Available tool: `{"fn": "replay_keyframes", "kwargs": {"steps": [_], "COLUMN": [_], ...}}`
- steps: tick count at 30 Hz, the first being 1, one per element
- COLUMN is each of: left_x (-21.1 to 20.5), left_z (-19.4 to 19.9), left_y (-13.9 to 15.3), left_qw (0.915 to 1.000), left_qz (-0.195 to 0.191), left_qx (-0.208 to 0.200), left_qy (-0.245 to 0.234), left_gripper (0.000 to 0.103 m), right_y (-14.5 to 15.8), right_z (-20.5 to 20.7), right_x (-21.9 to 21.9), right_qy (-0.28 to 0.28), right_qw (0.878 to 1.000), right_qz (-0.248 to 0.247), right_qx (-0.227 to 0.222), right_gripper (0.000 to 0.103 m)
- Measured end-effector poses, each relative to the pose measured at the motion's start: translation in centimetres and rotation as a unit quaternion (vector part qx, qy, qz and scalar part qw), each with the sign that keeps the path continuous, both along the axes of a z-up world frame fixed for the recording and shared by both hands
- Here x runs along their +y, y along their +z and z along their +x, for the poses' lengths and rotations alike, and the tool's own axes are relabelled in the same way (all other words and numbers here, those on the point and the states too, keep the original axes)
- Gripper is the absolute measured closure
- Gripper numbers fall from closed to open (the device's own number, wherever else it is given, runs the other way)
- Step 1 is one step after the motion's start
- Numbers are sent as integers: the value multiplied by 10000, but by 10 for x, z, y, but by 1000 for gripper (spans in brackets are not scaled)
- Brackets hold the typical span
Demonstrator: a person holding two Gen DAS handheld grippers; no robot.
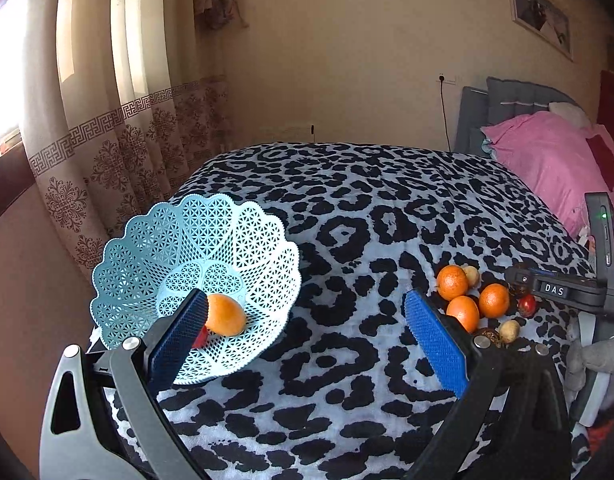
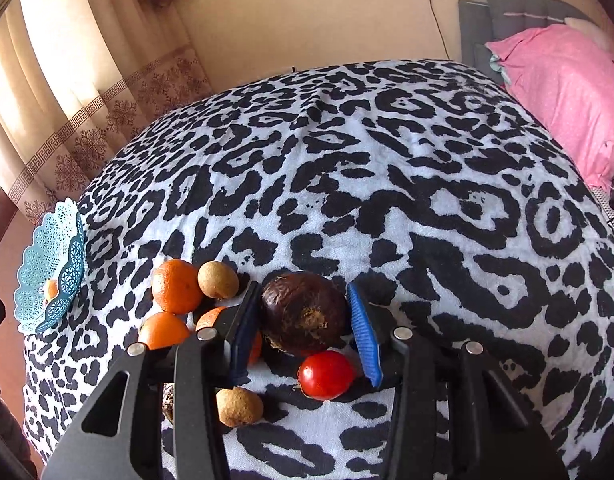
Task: Organize fruits
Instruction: 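Grasp an orange with the left tool while the right tool holds the passion fruit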
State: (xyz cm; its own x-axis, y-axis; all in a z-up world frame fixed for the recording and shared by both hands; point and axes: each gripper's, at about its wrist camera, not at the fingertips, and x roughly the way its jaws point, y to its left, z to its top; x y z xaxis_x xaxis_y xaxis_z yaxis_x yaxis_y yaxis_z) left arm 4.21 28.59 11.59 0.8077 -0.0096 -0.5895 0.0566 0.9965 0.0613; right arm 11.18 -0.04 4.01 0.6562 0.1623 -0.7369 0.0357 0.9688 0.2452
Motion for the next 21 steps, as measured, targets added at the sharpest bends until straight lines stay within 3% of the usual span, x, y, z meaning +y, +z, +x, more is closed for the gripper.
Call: {"fn": "replay_keyframes", "kwargs": {"steps": [11,21], "left_x": [-61,-112], "left_z": [22,46], "left_y": [-28,-61], "left_qw": [9963,9843], "left_qz": [31,-97], "left_qx": [535,1184], "left_qy": [-669,-1309], "left_gripper": [3,3], "right_y": [20,15], "right_z": [-20,-27], "right_x": [-20,-35], "right_qy": [-118,-196], "right_qw": [9992,9986], "right_qz": [176,295], "right_qx": [-349,-391], "right_gripper": [59,59]}}
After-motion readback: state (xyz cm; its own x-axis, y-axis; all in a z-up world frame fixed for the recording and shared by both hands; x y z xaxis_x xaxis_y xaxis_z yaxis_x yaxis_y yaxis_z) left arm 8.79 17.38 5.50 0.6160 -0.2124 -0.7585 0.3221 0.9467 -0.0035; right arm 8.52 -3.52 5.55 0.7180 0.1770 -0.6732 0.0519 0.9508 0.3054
